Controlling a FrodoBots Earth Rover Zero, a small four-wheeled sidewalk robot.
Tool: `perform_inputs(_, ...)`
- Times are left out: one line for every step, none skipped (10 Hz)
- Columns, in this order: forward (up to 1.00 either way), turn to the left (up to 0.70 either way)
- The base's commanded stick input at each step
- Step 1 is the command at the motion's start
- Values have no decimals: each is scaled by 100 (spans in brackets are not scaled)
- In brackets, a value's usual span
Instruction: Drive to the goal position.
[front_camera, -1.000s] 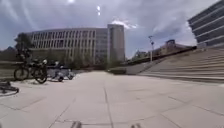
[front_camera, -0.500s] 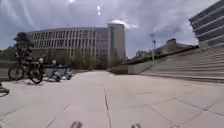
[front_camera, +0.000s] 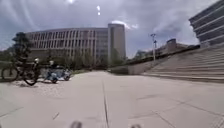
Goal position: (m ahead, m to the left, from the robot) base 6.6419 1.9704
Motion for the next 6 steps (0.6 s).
perform_inputs(70, 2)
perform_inputs(70, 8)
perform_inputs(70, 25)
perform_inputs(70, 26)
perform_inputs(70, 19)
perform_inputs(70, 3)
